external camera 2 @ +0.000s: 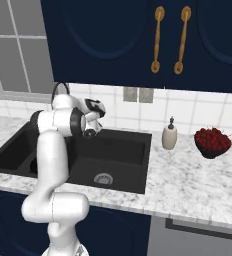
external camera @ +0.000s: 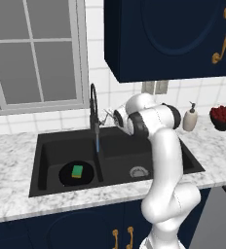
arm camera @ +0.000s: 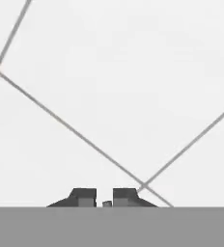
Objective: Pick the pan and sponge and place them into the sink. Then turn on the water.
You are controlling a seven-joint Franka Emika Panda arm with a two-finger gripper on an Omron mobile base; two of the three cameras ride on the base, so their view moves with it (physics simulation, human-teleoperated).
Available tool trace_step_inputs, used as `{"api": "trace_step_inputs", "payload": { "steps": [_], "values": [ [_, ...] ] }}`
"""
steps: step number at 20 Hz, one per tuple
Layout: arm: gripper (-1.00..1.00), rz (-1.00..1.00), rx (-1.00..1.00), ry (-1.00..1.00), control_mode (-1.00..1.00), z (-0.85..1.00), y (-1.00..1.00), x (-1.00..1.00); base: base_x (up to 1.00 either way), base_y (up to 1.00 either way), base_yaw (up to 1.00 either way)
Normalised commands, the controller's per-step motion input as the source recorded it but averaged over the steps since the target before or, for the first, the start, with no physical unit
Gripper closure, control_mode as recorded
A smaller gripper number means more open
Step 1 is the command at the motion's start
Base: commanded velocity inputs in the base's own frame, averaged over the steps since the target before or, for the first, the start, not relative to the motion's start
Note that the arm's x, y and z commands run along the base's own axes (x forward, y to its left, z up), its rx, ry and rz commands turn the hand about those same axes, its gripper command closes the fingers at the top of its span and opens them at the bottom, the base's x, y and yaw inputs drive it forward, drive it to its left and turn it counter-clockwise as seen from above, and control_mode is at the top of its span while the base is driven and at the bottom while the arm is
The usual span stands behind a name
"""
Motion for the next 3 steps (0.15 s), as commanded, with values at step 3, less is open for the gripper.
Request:
{"api": "trace_step_inputs", "payload": {
  "steps": [3],
  "values": [
    [1.00, 0.05, 0.45, -0.14, -1.00, 0.30, -1.00, -0.99, 0.00, 0.00, 0.00]
  ]
}}
